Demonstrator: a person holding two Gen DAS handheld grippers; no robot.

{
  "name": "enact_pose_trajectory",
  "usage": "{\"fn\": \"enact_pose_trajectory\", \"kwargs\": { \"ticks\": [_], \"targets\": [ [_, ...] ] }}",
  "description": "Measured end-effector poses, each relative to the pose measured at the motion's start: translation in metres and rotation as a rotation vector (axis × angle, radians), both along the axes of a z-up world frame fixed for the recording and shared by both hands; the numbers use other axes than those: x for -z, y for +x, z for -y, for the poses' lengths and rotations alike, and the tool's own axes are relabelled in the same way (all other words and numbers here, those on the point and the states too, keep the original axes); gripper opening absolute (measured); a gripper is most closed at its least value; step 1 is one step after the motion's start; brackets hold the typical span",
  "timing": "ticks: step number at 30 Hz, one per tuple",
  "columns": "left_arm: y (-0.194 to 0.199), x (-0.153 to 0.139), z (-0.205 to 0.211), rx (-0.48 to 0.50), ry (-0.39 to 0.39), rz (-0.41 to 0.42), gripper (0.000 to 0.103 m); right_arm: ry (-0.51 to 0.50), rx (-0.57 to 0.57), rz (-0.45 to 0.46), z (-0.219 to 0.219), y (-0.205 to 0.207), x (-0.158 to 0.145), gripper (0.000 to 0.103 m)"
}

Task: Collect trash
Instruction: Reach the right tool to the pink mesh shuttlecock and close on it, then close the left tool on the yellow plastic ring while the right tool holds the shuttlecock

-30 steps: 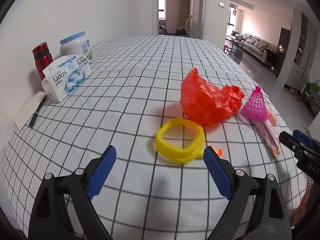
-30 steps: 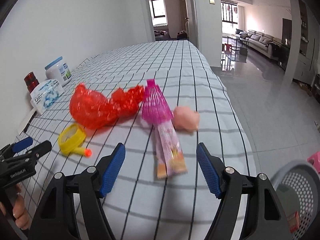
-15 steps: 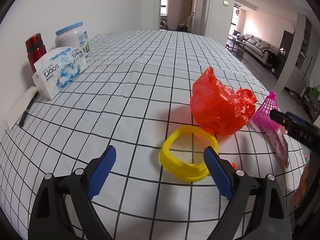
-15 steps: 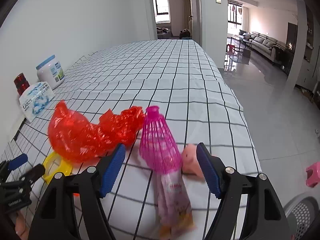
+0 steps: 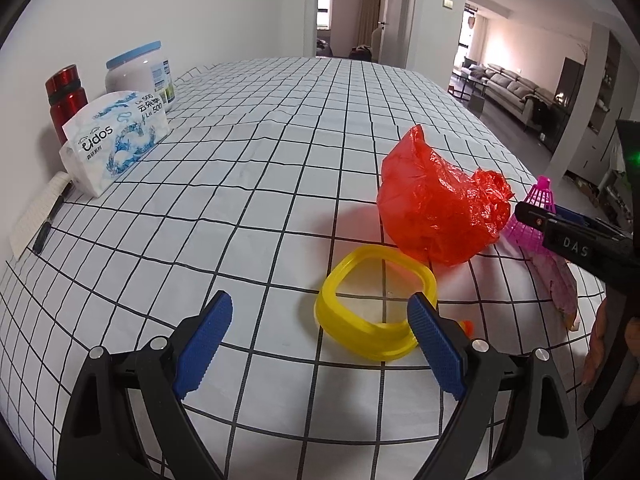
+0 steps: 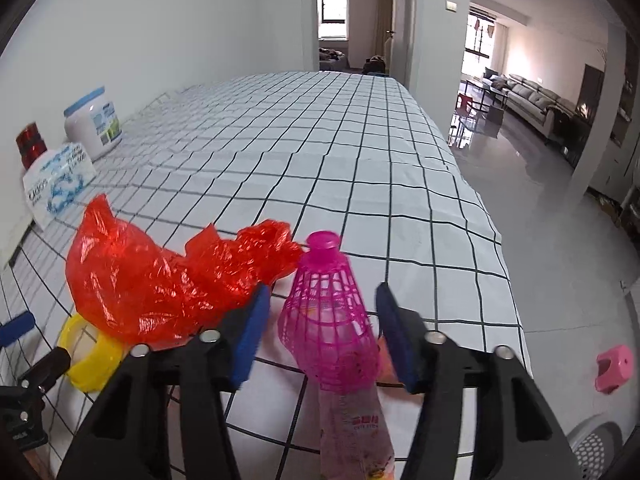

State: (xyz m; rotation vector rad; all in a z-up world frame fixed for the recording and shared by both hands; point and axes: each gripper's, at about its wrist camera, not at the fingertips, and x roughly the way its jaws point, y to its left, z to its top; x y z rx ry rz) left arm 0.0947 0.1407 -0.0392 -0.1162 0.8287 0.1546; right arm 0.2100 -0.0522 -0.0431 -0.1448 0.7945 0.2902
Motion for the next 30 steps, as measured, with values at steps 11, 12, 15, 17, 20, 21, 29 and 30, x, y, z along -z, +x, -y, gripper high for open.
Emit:
{"fn": "enact_pose_trajectory", "kwargs": {
  "ticks": [11, 12, 15, 17, 20, 21, 29, 30],
  "targets": [
    [0.0, 0.0, -0.003, -0.001, -0.016, 0.009, 0.087, 0.072, -0.016, 0.052, 0.004, -0.033, -0.017, 0.035],
    [0.0, 0.0, -0.003, 0.001, -0.015, 0.009, 0.087, 0.084, -0.009, 0.057, 0.007, -0.04, -0.019, 0.035],
    [0.001, 0.001, 0.0, 0.009, -0.013, 0.006, 0.088, 0.102, 0.003, 0.063, 0.013, -0.054, -0.022, 0.035],
    [0.001, 0.002, 0.002, 0.017, -0.014, 0.003, 0.088, 0.114, 0.009, 0.062, 0.016, -0.065, -0.025, 0.035],
    [0.002, 0.003, 0.005, 0.026, -0.02, -0.003, 0.088, 0.13, 0.014, 0.061, 0.021, -0.08, -0.027, 0.035],
    [0.003, 0.003, 0.007, 0.032, -0.023, -0.004, 0.088, 0.135, 0.016, 0.061, 0.022, -0.084, -0.027, 0.035],
    [0.011, 0.002, 0.019, 0.07, -0.012, -0.02, 0.089, 0.17, 0.023, 0.046, 0.032, -0.117, -0.023, 0.035],
    [0.012, 0.003, 0.02, 0.07, -0.01, -0.022, 0.089, 0.172, 0.025, 0.044, 0.032, -0.119, -0.022, 0.035]
  ]
}}
